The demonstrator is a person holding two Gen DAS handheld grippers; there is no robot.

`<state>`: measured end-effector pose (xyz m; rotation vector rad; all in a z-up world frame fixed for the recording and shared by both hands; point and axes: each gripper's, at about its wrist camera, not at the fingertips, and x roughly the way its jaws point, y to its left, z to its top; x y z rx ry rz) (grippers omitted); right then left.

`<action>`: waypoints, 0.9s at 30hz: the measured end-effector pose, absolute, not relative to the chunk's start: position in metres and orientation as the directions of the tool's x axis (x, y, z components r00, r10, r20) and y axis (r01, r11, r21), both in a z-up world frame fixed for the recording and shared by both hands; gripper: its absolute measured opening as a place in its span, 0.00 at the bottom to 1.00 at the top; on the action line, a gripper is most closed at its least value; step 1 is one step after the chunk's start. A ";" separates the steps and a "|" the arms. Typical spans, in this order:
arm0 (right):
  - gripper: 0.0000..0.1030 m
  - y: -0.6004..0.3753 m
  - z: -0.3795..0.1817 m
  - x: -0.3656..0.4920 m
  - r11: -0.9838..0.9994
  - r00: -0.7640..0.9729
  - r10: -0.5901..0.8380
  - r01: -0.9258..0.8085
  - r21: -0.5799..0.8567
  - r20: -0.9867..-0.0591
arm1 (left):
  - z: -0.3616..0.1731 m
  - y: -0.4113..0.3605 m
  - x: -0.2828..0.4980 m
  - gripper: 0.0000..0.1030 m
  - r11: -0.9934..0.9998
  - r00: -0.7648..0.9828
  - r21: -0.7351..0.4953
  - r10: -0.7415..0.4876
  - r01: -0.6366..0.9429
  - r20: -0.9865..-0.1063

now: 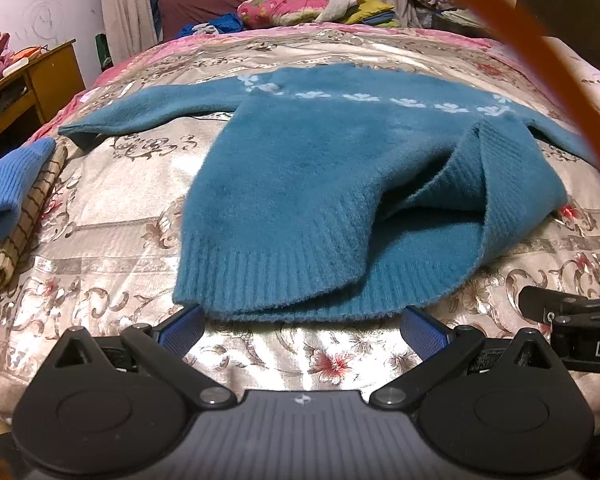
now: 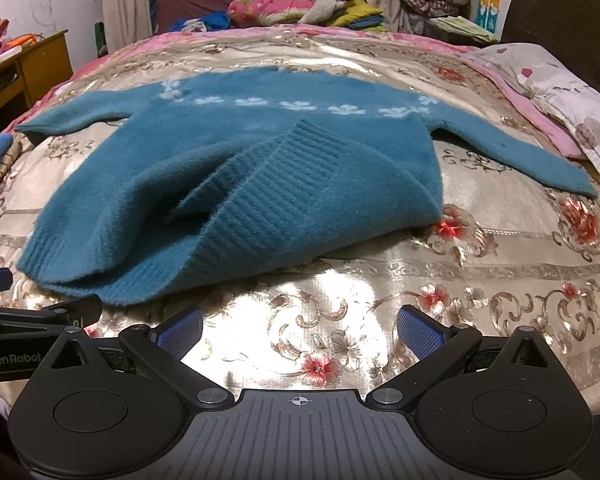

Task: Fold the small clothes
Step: 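Move both grippers toward the folded-under hem of the teal sweater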

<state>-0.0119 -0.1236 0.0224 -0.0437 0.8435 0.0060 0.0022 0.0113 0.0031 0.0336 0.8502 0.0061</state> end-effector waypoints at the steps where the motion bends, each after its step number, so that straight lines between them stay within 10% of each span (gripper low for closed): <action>1: 1.00 -0.124 0.023 -0.012 0.999 0.665 -0.011 -0.023 -0.035 -0.747 | 0.003 0.012 0.003 1.00 0.999 0.659 0.033 0.018 0.009 -0.752; 27: 1.00 -0.120 0.033 -0.003 0.998 0.678 -0.008 -0.045 -0.052 -0.735 | 0.011 0.013 0.009 1.00 1.000 0.663 0.016 -0.004 0.025 -0.748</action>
